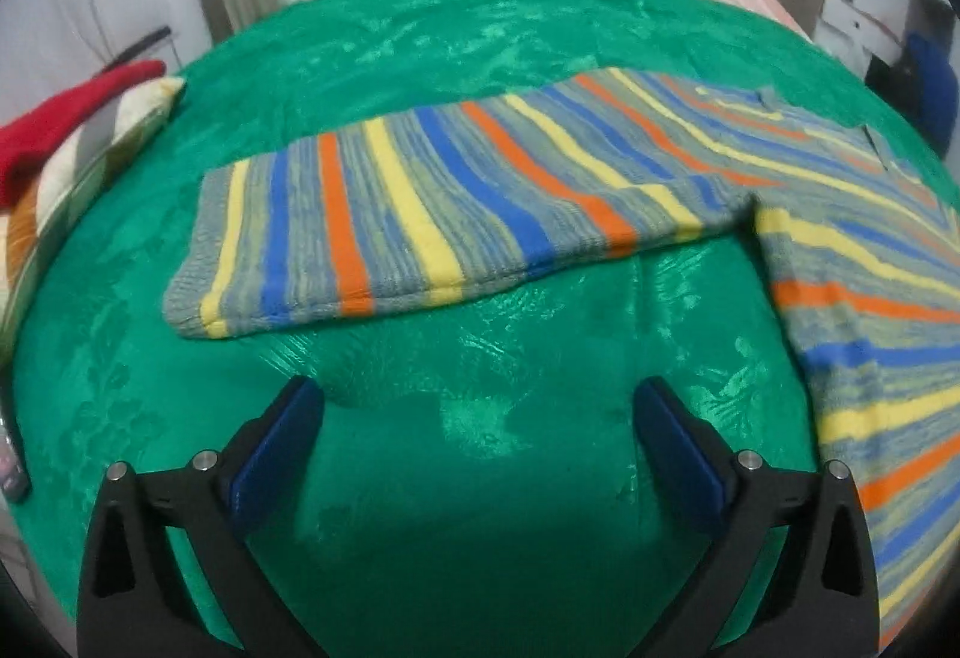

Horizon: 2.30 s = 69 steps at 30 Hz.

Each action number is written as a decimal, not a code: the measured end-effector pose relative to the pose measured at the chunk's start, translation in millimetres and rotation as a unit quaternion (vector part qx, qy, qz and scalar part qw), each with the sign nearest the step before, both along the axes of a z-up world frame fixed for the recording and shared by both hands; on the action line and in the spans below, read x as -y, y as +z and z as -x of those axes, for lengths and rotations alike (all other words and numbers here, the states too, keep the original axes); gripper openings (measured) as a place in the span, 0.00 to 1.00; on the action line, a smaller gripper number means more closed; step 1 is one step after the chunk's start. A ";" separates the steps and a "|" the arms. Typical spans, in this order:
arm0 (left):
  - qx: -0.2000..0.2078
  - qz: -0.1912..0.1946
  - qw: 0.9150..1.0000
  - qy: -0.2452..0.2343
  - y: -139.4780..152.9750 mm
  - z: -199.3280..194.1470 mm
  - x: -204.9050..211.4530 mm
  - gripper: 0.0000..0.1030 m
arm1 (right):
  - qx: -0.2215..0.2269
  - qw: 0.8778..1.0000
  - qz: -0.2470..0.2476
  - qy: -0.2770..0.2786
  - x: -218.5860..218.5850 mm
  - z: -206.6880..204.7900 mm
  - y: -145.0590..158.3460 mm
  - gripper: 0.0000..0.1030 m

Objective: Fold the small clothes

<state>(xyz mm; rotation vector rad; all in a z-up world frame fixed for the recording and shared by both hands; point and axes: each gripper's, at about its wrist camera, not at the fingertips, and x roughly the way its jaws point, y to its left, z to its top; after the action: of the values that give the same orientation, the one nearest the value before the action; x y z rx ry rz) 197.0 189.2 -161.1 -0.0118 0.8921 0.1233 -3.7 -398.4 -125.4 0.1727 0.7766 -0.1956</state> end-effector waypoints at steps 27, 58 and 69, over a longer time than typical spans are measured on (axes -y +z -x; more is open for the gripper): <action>0.045 -0.004 0.999 0.001 -6.3 11.0 7.6 1.00 | -0.004 1.000 0.008 0.005 -2.9 3.3 1.7 0.82; 0.045 -0.004 0.999 0.001 -6.4 10.8 7.6 1.00 | -0.004 1.000 0.006 0.006 -4.2 -0.3 -1.0 0.85; 0.045 -0.003 0.999 0.001 -6.3 10.8 7.6 1.00 | -0.007 1.000 0.013 0.011 -6.7 0.3 -1.7 0.87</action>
<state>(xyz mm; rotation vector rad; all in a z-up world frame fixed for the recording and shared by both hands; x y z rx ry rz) 186.2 181.7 -167.5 -0.0112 0.8019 0.1260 -4.0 -391.7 -127.2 0.1392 0.7889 -0.1859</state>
